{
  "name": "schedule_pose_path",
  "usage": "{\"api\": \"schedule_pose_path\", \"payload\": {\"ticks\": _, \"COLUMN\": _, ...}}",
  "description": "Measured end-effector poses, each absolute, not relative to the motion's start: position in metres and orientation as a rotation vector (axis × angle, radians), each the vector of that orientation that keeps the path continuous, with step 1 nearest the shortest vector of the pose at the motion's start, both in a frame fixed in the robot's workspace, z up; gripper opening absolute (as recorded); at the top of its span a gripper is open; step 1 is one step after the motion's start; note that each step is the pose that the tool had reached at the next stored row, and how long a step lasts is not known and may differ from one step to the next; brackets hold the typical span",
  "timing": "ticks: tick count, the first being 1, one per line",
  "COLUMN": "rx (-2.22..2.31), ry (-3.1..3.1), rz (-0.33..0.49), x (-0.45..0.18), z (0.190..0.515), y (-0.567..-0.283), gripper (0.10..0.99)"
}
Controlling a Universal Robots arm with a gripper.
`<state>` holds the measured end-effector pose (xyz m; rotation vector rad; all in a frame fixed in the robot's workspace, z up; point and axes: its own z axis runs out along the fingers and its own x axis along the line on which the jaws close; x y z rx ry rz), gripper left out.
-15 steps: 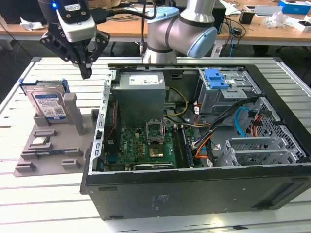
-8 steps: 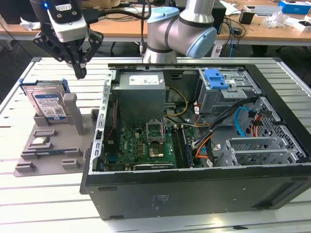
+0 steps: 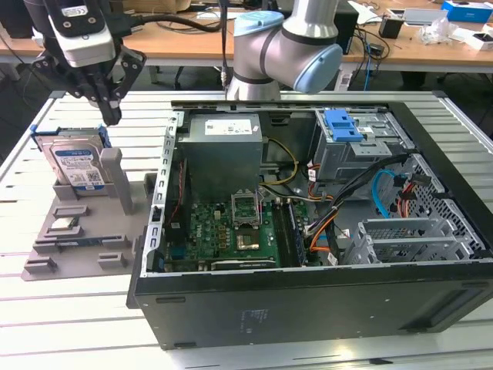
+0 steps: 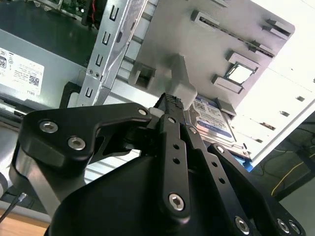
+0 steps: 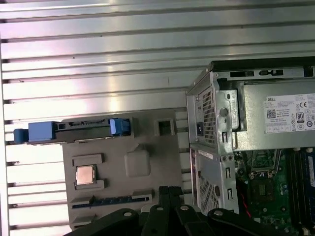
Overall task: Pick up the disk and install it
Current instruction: 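Reach for the disk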
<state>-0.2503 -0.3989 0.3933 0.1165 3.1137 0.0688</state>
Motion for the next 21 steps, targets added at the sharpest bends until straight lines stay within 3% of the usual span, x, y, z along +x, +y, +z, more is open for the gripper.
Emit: {"api": "schedule_pose_path", "payload": {"ticks": 21, "rx": 0.117, "ry": 3.114, "rz": 0.069, "x": -0.287, "z": 0.393, "y": -0.399, "gripper": 0.106}}
